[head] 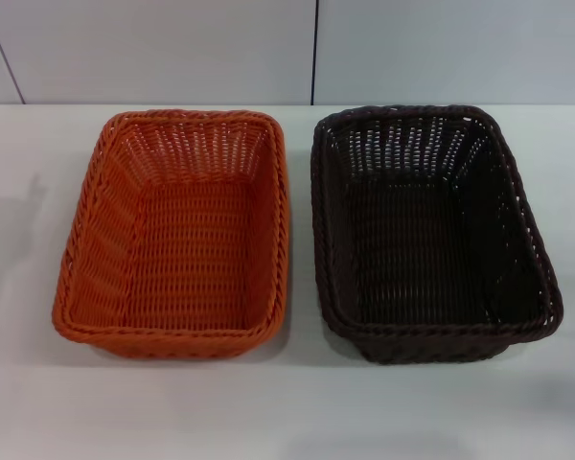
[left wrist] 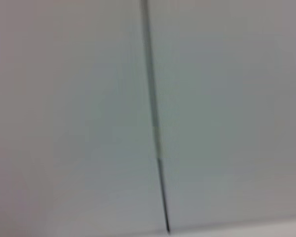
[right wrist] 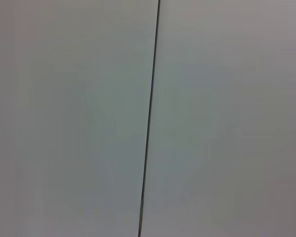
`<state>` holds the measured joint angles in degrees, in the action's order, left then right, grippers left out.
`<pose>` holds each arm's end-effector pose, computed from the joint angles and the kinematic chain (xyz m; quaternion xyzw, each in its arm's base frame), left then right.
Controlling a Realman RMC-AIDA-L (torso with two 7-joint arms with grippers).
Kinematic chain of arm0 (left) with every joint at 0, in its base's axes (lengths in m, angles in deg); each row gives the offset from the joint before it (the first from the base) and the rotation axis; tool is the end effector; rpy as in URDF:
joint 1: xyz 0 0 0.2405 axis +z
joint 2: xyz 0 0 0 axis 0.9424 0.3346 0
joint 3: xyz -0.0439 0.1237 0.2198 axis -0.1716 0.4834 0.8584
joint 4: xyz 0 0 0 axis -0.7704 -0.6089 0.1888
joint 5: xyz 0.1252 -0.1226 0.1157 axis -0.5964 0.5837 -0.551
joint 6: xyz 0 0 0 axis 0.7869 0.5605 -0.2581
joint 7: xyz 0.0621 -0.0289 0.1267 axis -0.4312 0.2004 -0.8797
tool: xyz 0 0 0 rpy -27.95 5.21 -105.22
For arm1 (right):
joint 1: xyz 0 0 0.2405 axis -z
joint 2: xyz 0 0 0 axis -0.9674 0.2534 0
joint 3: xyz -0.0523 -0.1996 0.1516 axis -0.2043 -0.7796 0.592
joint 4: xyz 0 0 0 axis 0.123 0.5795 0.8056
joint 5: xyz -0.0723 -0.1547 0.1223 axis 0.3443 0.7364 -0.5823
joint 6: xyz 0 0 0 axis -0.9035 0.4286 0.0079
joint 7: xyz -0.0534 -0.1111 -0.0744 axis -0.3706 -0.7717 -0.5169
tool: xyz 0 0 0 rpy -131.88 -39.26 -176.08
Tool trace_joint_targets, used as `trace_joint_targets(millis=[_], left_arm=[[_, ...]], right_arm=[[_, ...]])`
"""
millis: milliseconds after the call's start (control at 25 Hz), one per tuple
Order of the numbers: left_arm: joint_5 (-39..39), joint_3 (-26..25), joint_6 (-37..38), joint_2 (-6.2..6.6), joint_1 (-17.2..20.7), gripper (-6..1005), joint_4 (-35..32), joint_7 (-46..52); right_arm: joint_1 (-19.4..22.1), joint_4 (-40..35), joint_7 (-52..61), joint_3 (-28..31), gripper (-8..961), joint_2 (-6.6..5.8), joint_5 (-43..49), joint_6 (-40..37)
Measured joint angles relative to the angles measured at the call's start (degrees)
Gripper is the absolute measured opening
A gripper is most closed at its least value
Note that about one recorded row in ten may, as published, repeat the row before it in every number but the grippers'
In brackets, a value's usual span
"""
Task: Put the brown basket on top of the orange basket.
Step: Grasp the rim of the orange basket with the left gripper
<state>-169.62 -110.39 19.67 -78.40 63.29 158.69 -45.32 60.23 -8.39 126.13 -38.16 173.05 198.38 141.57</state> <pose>-0.3101 0.3712 0.1017 -0.7061 -0.3303 -0.0844 0.6206 0.3634 0.2839 0.0265 -0.5583 0.2102 0.2360 0.7671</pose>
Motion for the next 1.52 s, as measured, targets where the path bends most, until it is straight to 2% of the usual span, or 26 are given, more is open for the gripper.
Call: trace_joint_targets(millis=[40, 120, 160, 200, 280, 320, 640, 920, 1080, 1320, 1520], left_arm=[[0.0, -0.8, -3.2, -0.51, -0.5, 775, 1.6, -1.0], [0.0, -4.2, -15.5, -2.78, -2.6, 776, 6.3, -5.8], [-0.1, -7.9, -24.9, -5.22, -4.5, 776, 9.6, -11.0], [-0.2, -10.1, -29.2, -6.59, -5.6, 776, 11.1, -13.7], [-0.1, -13.7, -37.7, -8.64, -8.2, 776, 14.2, -18.8], [0.1, -14.5, -41.1, -9.01, -9.4, 777, 15.2, -20.2], [0.5, -12.5, -49.7, -8.88, -12.3, 778, 18.4, -17.2], [1.2, -9.4, -52.1, -9.02, -12.6, 778, 17.9, -15.9], [1.0, -7.8, -52.2, -8.93, -14.2, 778, 13.1, -15.4], [0.8, -8.2, -51.3, -8.8, -17.4, 779, 4.3, -15.4], [0.6, -8.3, -51.1, -8.81, -18.8, 779, 1.7, -15.4]], right_arm=[[-0.1, 0.0, 0.0, 0.0, 684, 0.0, 0.0, -0.5], [-0.1, 0.0, 0.0, 0.0, 684, 0.0, -0.1, -1.3], [-0.2, 0.0, 0.0, 0.0, 685, -0.01, -0.1, -1.7], [-0.2, 0.0, 0.1, 0.0, 685, -0.03, -0.1, -1.9], [-0.2, 0.0, 0.1, 0.0, 685, -0.03, -0.2, -2.4], [-0.3, -0.1, 0.1, 0.0, 685, -0.04, -0.1, -3.0], [-0.5, -0.6, 0.1, 0.0, 685, -0.08, 0.1, -5.6], [-0.2, -0.6, 0.1, -0.1, 685, -0.04, 0.0, -6.0], [-0.2, -0.6, 0.1, -0.1, 684, -0.02, -0.1, -6.5], [-0.3, -0.6, 0.1, -0.1, 684, 0.01, 0.0, -7.1], [-0.3, -0.6, 0.1, -0.1, 684, 0.01, 0.0, -7.1]])
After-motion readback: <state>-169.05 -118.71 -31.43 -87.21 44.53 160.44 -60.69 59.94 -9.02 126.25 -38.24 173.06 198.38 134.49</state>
